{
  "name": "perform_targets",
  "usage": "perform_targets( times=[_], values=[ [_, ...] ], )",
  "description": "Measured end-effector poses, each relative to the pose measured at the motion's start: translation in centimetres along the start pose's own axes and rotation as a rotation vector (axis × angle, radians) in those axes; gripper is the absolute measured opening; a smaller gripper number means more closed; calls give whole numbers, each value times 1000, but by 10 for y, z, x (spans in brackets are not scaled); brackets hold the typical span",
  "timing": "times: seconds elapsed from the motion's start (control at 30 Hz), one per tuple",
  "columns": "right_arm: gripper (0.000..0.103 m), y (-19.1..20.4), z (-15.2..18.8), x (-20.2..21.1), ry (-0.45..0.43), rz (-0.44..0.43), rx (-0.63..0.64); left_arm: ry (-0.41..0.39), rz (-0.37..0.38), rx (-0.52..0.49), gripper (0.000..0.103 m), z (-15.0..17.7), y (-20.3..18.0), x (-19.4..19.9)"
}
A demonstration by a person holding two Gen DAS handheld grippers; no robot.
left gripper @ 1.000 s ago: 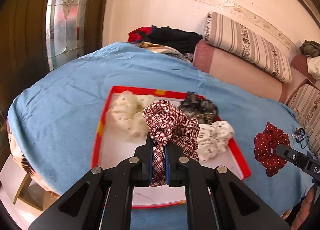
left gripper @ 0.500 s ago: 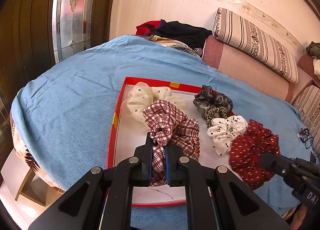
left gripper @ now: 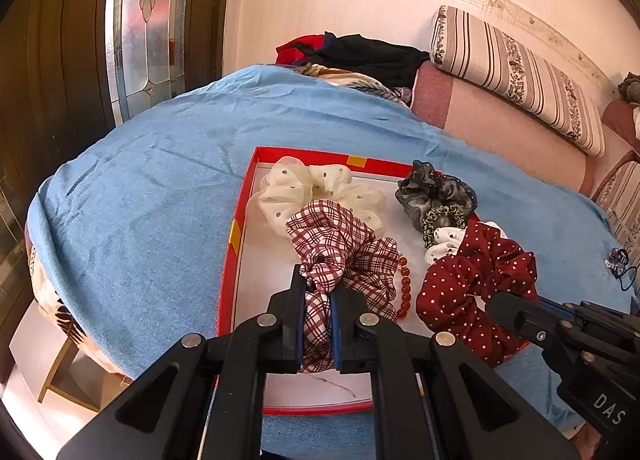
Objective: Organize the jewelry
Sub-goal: 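Carry the gingham scrunchie into the box with the left tool while the right carries the polka-dot scrunchie, then open the left tool on the gingham scrunchie while the right tool releases the polka-dot scrunchie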
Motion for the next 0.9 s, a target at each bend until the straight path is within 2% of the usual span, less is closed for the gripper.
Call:
perform_targets(
  times=[0.9],
  values=[
    [10,-41,18,-45,87,76,-77,52,-98,-51,11,8,4,-18]
  ],
)
Point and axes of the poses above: each gripper's, at about its wrist camera, not at the fingertips, and x roughly against the way its jaws point, y to its left, z to its underside, the point moved 9 cm from there along -x, roughly the way its jaws point, and after that the axes turned 2 degrees about -x, right-handed, at the moved point
